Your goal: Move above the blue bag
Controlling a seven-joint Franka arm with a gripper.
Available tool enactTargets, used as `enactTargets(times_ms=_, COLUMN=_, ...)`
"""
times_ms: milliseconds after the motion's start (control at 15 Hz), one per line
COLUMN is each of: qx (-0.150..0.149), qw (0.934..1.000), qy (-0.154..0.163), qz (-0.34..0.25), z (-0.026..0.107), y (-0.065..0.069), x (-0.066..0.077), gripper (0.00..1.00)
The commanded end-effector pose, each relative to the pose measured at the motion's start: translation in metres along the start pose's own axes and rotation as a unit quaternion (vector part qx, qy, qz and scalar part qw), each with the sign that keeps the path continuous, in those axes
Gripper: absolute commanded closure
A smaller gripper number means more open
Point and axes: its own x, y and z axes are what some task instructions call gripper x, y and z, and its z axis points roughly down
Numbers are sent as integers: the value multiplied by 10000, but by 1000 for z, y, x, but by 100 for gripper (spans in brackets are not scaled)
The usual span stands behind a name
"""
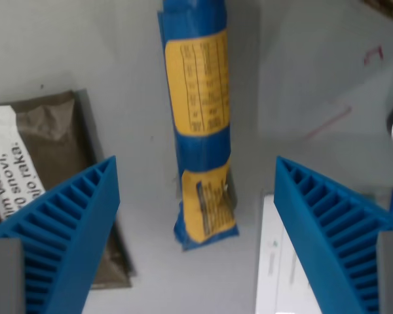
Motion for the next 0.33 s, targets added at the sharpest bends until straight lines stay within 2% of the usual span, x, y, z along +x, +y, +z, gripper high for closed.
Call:
enactTargets(times_ms=67, qx=136, qw=9979, qy=104, qz=-619, z=4, y=4, x=7, gripper=0)
enactTargets(times_ms=333, qx=123, qw=9988, qy=102, qz=-468, z=7, y=5, x=9, gripper=0)
